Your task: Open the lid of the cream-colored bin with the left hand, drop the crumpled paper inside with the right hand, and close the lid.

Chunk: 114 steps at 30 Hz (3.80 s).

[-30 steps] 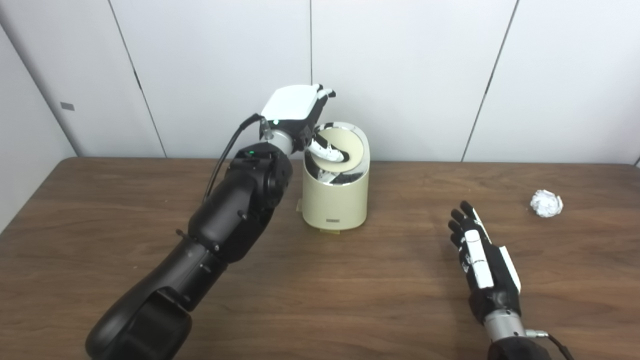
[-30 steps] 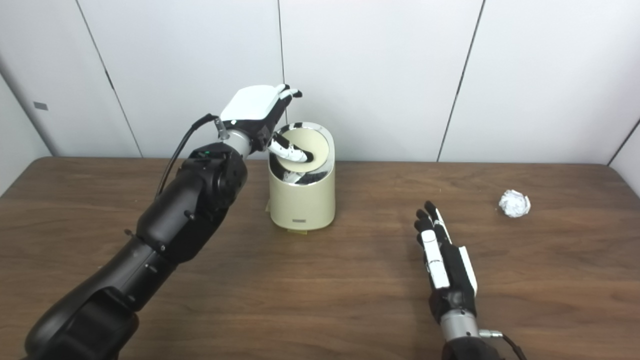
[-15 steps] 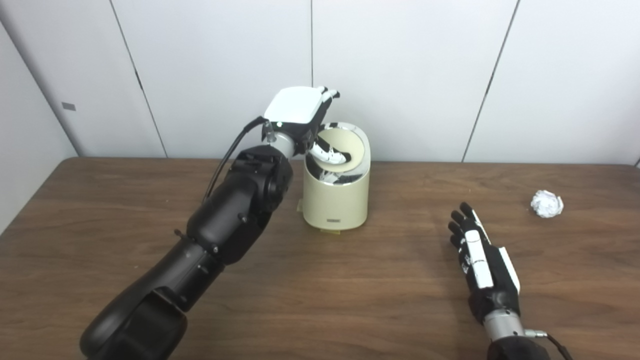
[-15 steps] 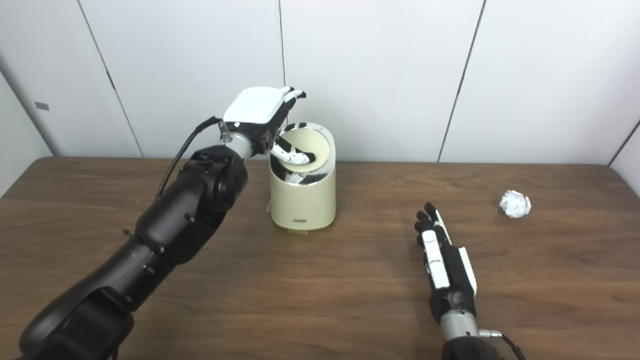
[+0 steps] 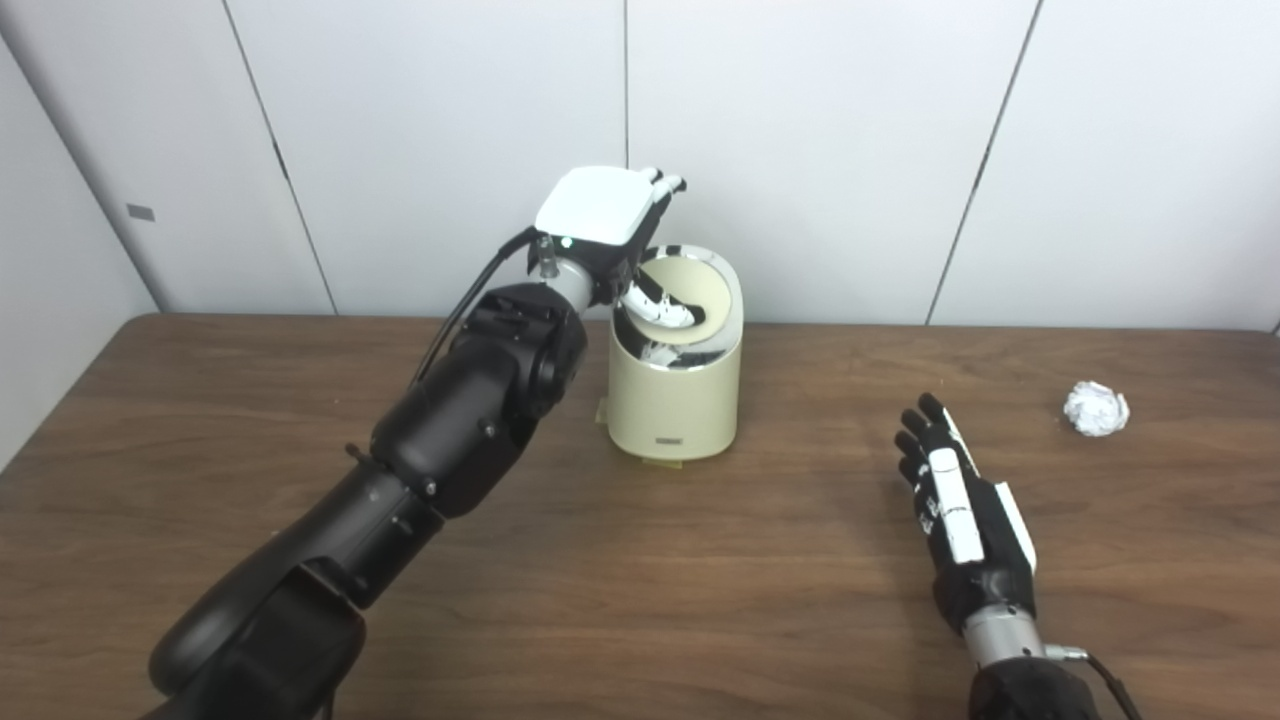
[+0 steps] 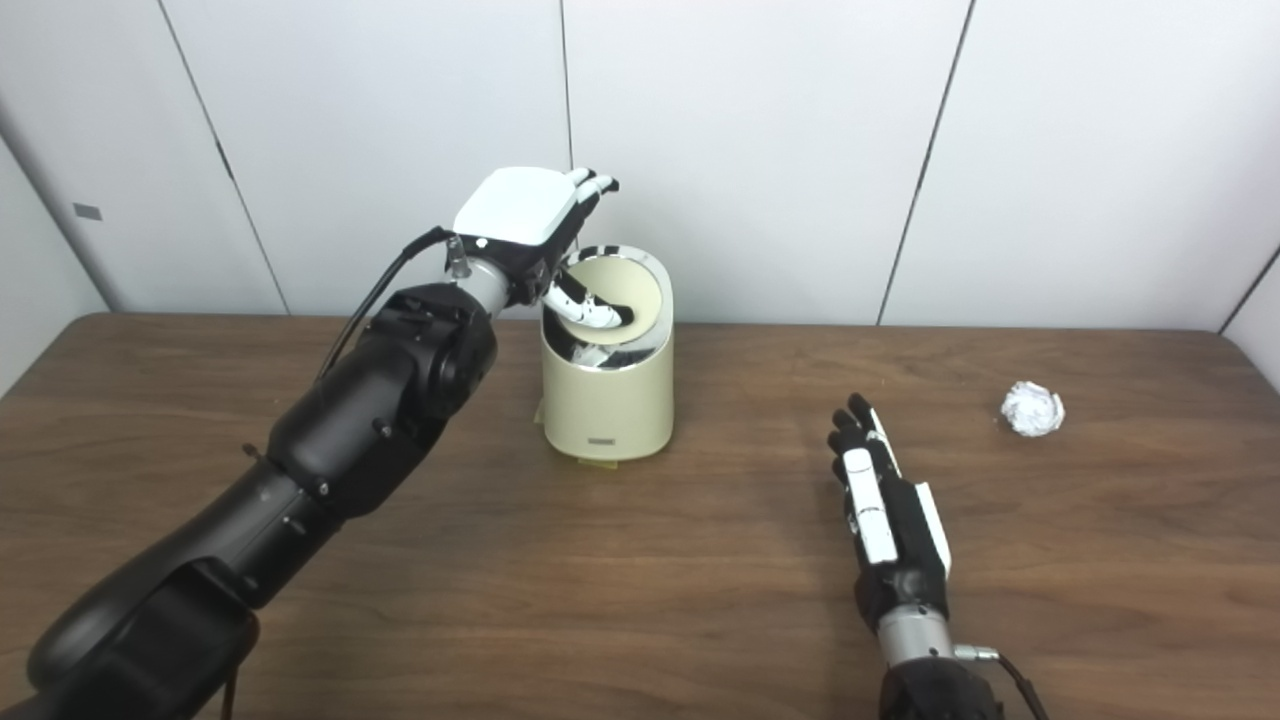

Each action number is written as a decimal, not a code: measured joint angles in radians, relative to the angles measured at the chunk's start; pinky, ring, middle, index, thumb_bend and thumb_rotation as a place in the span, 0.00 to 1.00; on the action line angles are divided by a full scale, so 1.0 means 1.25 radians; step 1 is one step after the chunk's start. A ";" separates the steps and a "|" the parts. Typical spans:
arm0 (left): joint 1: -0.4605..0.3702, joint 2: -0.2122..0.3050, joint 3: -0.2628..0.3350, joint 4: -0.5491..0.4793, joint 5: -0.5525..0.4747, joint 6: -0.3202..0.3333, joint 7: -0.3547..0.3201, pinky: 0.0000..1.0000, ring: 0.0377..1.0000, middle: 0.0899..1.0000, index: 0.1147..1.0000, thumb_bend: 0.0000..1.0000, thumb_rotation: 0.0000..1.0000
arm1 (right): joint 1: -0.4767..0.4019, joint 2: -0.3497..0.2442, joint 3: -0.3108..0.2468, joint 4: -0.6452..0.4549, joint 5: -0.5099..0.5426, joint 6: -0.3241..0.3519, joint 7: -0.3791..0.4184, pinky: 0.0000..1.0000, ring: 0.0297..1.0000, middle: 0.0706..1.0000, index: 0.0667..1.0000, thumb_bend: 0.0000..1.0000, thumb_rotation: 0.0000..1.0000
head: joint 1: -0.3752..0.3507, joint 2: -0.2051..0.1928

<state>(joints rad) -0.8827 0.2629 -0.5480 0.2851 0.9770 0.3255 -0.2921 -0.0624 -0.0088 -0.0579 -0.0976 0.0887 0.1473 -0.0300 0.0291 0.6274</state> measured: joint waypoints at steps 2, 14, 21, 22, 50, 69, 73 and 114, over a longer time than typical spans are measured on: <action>0.000 -0.002 0.014 0.001 -0.015 0.004 -0.013 0.86 0.93 0.95 0.96 0.98 0.10 | 0.000 0.000 0.000 0.002 -0.002 -0.001 -0.001 0.98 0.95 0.95 0.95 0.50 0.86 | 0.001 0.000; 0.019 -0.119 0.371 -0.023 -0.264 0.112 -0.080 0.77 0.87 0.90 0.92 0.91 0.05 | -0.003 -0.003 0.001 0.005 -0.010 -0.009 -0.001 0.98 0.95 0.95 0.96 0.49 0.88 | 0.001 -0.004; 0.018 -0.123 0.446 -0.067 -0.273 0.112 -0.082 0.75 0.85 0.88 0.92 0.90 0.04 | -0.003 -0.004 0.000 0.007 -0.010 -0.019 0.000 0.98 0.95 0.95 0.96 0.50 0.88 | 0.001 -0.001; 0.018 -0.115 0.430 -0.068 -0.269 0.112 -0.086 0.75 0.85 0.88 0.92 0.90 0.04 | -0.003 -0.004 0.000 0.007 -0.009 -0.019 0.001 0.98 0.95 0.95 0.96 0.50 0.88 | 0.001 -0.001; -0.066 -0.032 0.154 -0.030 -0.178 0.112 -0.094 0.73 0.88 0.92 0.94 0.99 0.06 | 0.005 -0.024 0.024 0.018 -0.096 -0.035 -0.003 0.98 0.97 0.96 0.99 0.50 0.98 | -0.004 0.002; -0.066 -0.028 0.098 -0.013 -0.171 0.107 -0.094 0.81 0.93 0.97 0.96 1.00 0.06 | 0.005 -0.022 0.034 0.022 -0.114 -0.045 -0.002 0.97 0.97 0.96 0.99 0.49 0.98 | -0.005 0.004; -0.066 -0.023 0.080 -0.011 -0.165 0.094 -0.092 0.76 0.88 0.95 0.94 1.00 0.07 | 0.005 -0.022 0.034 0.021 -0.114 -0.045 -0.002 0.98 0.97 0.96 0.99 0.50 0.98 | -0.004 0.007; -0.085 -0.032 0.078 0.053 -0.121 0.028 -0.109 0.76 0.88 0.91 0.92 0.99 0.03 | -0.009 -0.013 0.030 0.011 -0.122 -0.049 -0.011 1.00 0.97 0.97 0.99 0.50 0.96 | 0.006 0.013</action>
<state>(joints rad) -0.9895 0.2225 -0.4509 0.3510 0.8260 0.3603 -0.4280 -0.0742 -0.0247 -0.0209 -0.0842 -0.0641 0.0863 -0.0439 0.0368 0.6443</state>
